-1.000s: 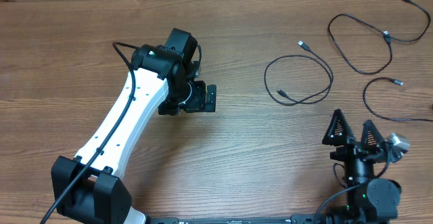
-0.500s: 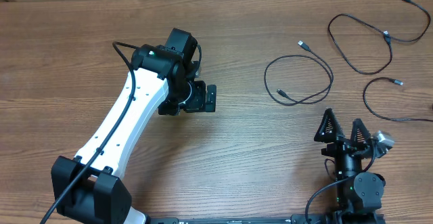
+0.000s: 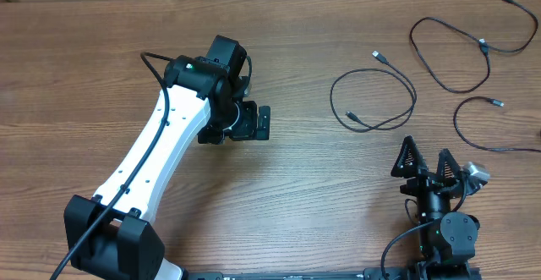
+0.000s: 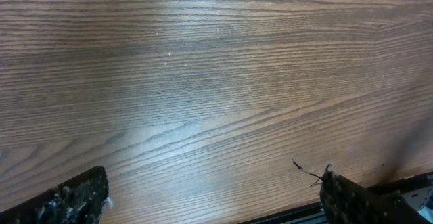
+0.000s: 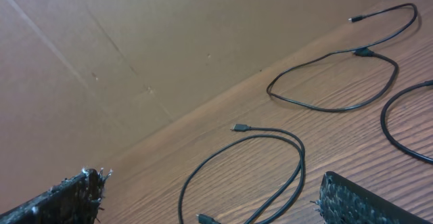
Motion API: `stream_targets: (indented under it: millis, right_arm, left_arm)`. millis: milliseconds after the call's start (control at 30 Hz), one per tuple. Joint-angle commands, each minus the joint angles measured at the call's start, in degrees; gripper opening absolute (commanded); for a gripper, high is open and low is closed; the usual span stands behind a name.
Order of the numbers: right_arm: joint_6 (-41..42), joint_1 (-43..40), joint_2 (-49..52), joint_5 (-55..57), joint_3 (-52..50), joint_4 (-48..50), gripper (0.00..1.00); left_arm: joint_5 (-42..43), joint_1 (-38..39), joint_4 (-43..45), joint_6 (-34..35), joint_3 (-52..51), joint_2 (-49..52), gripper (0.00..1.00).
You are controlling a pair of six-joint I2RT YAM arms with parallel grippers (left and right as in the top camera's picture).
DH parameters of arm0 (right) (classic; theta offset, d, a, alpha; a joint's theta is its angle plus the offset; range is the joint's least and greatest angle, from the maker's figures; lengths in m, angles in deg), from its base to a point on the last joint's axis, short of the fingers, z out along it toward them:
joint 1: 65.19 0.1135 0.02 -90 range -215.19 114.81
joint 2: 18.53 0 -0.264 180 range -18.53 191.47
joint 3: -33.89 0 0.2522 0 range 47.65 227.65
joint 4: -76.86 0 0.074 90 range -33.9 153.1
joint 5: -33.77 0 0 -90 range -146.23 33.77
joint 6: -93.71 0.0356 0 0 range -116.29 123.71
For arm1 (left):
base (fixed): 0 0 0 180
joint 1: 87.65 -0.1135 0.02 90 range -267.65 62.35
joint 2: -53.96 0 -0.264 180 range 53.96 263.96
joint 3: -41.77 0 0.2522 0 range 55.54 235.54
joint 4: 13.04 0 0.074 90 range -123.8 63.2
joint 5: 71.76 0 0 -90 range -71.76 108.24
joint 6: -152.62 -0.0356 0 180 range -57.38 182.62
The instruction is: Untangle cables
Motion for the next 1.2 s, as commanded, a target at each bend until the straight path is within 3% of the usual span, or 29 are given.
stream_targets:
  millis: [0,1167]
  right_arm:
    - [-0.37,-0.11,0.17,0.37,-0.42,0.48,1.0]
    - [-0.37,-0.11,-2.25,0.37,-0.44,0.79,1.0]
  left_arm:
    - [-0.31,0.37,0.04,-1.31,-0.02,-0.2,1.0]
    - [-0.31,0.37,0.07,-1.31,-0.02,-0.2,0.99]
